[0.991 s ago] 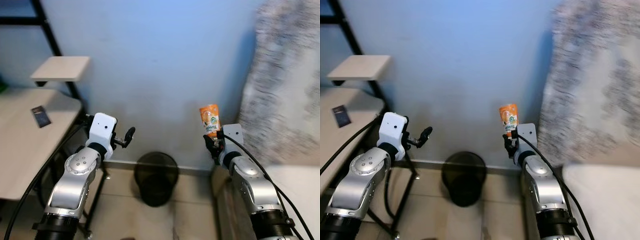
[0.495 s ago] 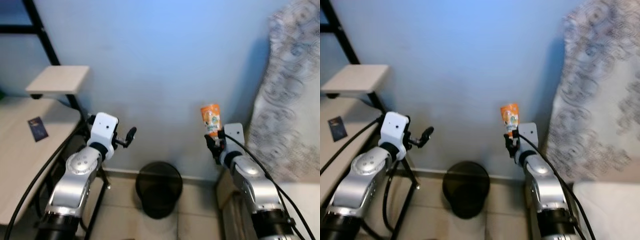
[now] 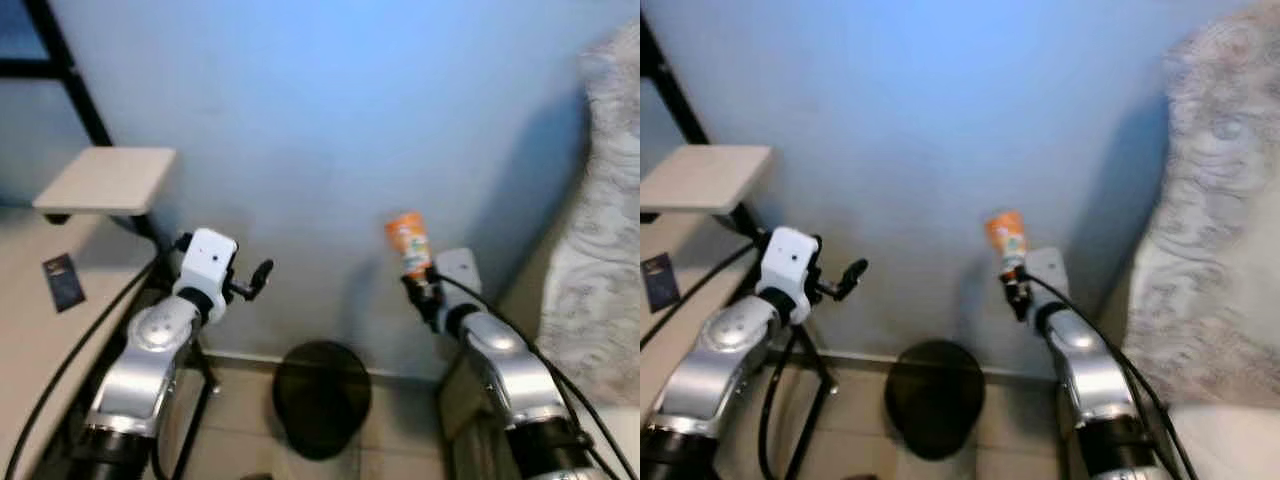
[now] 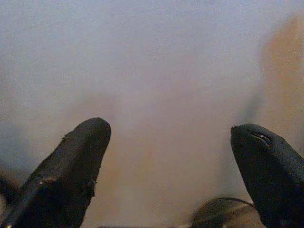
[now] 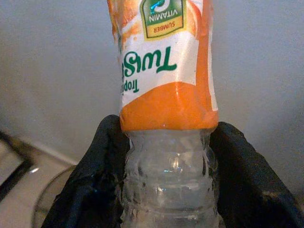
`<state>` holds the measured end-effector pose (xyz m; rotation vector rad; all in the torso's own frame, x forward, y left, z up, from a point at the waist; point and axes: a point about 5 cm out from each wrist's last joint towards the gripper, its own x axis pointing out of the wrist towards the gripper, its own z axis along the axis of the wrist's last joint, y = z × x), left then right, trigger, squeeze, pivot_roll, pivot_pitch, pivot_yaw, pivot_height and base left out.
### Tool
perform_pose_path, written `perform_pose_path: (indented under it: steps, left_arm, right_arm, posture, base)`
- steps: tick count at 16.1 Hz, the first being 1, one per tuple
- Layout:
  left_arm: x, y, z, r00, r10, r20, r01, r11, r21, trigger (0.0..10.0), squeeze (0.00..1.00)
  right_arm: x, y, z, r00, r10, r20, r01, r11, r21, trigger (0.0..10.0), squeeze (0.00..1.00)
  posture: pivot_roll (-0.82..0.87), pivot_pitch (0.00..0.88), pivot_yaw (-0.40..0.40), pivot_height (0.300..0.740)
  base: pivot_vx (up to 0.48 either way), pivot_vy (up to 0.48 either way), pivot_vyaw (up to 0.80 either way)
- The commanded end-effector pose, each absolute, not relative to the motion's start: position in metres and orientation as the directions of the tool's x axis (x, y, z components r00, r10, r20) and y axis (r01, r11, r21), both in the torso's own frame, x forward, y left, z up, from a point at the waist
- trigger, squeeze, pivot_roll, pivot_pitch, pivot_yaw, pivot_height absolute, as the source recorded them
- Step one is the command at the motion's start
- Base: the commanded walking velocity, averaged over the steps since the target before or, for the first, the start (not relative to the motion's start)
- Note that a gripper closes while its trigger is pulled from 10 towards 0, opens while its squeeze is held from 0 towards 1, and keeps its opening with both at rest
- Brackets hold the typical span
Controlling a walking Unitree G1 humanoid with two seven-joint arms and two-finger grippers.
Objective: Clean up the room
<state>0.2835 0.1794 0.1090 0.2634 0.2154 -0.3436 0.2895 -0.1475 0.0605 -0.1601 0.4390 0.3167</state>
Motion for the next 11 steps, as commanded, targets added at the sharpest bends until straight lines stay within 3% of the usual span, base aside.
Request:
perform_pose_path:
  steps: [1,2,4,5,6,8,11]
  left_arm:
    - [0.284,0.177,0.11,0.907,-0.339,-0.251,0.395,0.891,0.226,10.0,0.0]
    - [0.283,0.176,0.11,0.899,-0.355,-0.257,0.413,0.882,0.227,10.0,0.0]
    - [0.274,0.168,0.102,0.797,-0.495,-0.346,0.588,0.768,0.255,10.0,0.0]
    - [0.273,0.168,0.101,0.779,-0.514,-0.359,0.612,0.749,0.255,10.0,0.0]
    - [0.266,0.166,0.1,0.696,-0.589,-0.41,0.706,0.666,0.242,10.0,0.0]
    - [0.264,0.168,0.097,0.637,-0.615,-0.464,0.76,0.601,0.247,10.0,0.0]
    - [0.265,0.172,0.096,0.591,-0.618,-0.518,0.799,0.536,0.272,10.0,0.0]
  right_arm:
    - [0.291,-0.137,0.06,0.818,0.352,-0.455,-0.439,0.893,-0.099,10.0,0.0]
    - [0.291,-0.135,0.06,0.805,0.374,-0.46,-0.469,0.877,-0.107,10.0,0.0]
    - [0.288,-0.122,0.048,0.69,0.507,-0.517,-0.62,0.782,-0.06,10.0,0.0]
    - [0.288,-0.121,0.045,0.671,0.518,-0.531,-0.639,0.767,-0.058,10.0,0.0]
    - [0.289,-0.115,0.035,0.611,0.544,-0.575,-0.7,0.71,-0.072,10.0,0.0]
    - [0.297,-0.11,0.028,0.62,0.503,-0.603,-0.694,0.709,-0.121,10.0,0.0]
    - [0.305,-0.105,0.018,0.664,0.399,-0.632,-0.609,0.779,-0.148,10.0,0.0]
  posture:
    - [0.01,0.0,0.028,0.74]
    - [0.01,0.0,0.028,0.74]
    - [0.02,0.0,0.025,0.74]
    - [0.02,0.0,0.025,0.74]
    - [0.02,0.0,0.027,0.74]
    - [0.02,0.0,0.026,0.74]
    - [0.04,0.0,0.019,0.74]
  base:
    - [0.0,0.0,0.0]
    - [0.0,0.0,0.0]
    - [0.0,0.0,0.0]
    - [0.0,0.0,0.0]
    - [0.0,0.0,0.0]
    - [0.0,0.0,0.0]
    - [0.0,0.0,0.0]
